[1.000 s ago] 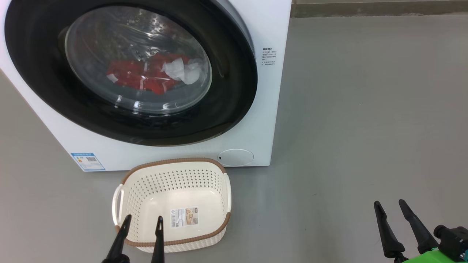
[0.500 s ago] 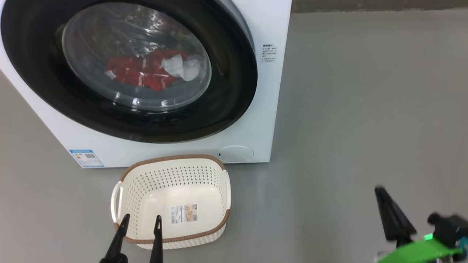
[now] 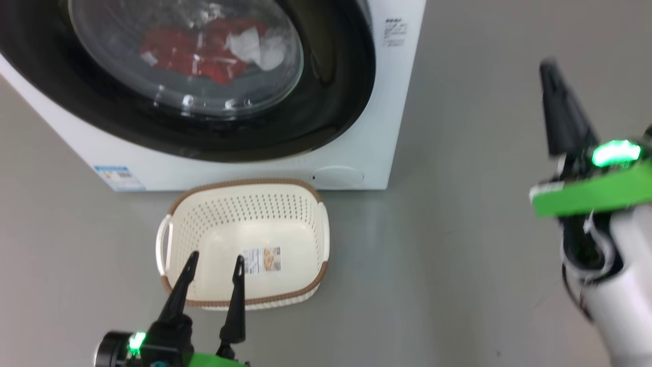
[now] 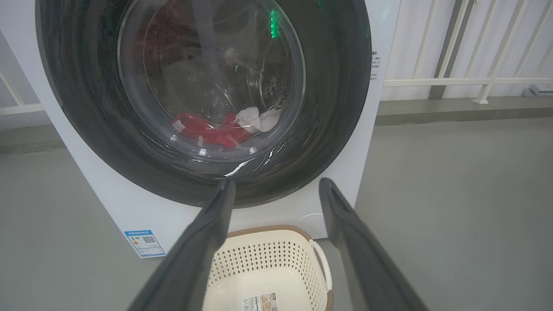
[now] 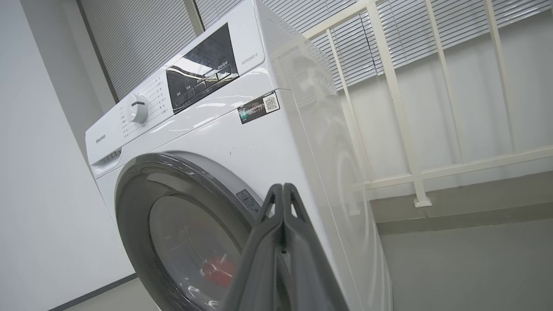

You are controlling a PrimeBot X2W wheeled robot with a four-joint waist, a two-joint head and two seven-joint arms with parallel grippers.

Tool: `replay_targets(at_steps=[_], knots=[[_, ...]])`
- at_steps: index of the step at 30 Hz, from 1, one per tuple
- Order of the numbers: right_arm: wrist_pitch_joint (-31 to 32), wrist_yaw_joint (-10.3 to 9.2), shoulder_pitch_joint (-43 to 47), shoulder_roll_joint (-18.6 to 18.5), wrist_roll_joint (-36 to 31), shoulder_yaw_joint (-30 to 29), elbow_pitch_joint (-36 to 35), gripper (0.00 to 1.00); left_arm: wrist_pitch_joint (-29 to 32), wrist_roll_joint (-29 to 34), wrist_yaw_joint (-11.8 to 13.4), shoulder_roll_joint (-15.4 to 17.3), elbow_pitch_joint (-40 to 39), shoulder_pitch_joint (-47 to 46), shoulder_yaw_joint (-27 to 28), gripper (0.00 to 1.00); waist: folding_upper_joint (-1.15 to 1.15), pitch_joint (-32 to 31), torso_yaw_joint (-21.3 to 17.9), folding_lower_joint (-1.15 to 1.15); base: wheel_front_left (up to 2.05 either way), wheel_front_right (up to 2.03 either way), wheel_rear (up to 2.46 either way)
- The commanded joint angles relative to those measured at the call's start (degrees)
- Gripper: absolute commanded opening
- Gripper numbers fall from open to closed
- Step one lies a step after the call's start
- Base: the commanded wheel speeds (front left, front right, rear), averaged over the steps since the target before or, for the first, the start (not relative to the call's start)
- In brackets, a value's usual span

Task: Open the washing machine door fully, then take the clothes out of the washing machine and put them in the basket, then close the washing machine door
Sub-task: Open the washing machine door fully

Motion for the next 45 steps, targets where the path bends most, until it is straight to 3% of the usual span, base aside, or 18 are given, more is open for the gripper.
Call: replay_targets(at_steps=[1,6,11,16,22,33,45], knots=[[-0.36,0.43,-3.1,-1.21,1.33,1.69,-1.29,0.0,-0.69,-0.49,0.53,0.13,-1.69,-2.26,1.25,1.0,0.0,3.58,2.13,0.0,0.0,0.0,0.0],[-0.36,0.43,-12.48,-5.72,7.0,6.92,0.86,0.0,-0.69,-1.64,1.29,0.13,-2.14,-5.75,-0.47,1.0,0.0,8.22,4.11,0.0,0.0,0.0,0.0],[2.88,0.43,-20.32,-10.48,19.87,15.29,2.59,0.0,-0.69,-2.9,2.21,0.13,-2.24,-8.14,-2.25,1.0,0.0,11.44,5.68,0.0,0.0,0.0,0.0],[11.46,0.43,-25.92,-13.74,36.69,18.67,0.54,0.0,-0.69,-4.22,2.86,0.13,-2.22,-9.86,-3.81,1.0,0.0,14.02,6.93,0.0,0.0,0.0,0.0],[23.62,0.43,-30.82,-15.69,49.57,17.69,-0.04,0.0,-0.69,-5.25,3.25,0.13,-2.41,-11.67,-5.47,1.0,0.0,17.15,8.04,0.0,0.0,0.0,0.0],[41.25,0.43,-37.41,-14.87,58.75,11.37,6.69,0.0,-0.69,-6.76,3.71,0.13,-2.66,-13.5,-7.89,1.0,0.0,20.36,10.05,0.0,0.0,0.0,0.0],[51.08,0.43,-42.61,-12.52,59.89,8.63,12.99,0.0,-0.69,-7.89,4.35,0.13,-3.4,-14.41,-9.85,1.0,0.0,23.55,11.83,0.0,0.0,0.0,0.0]])
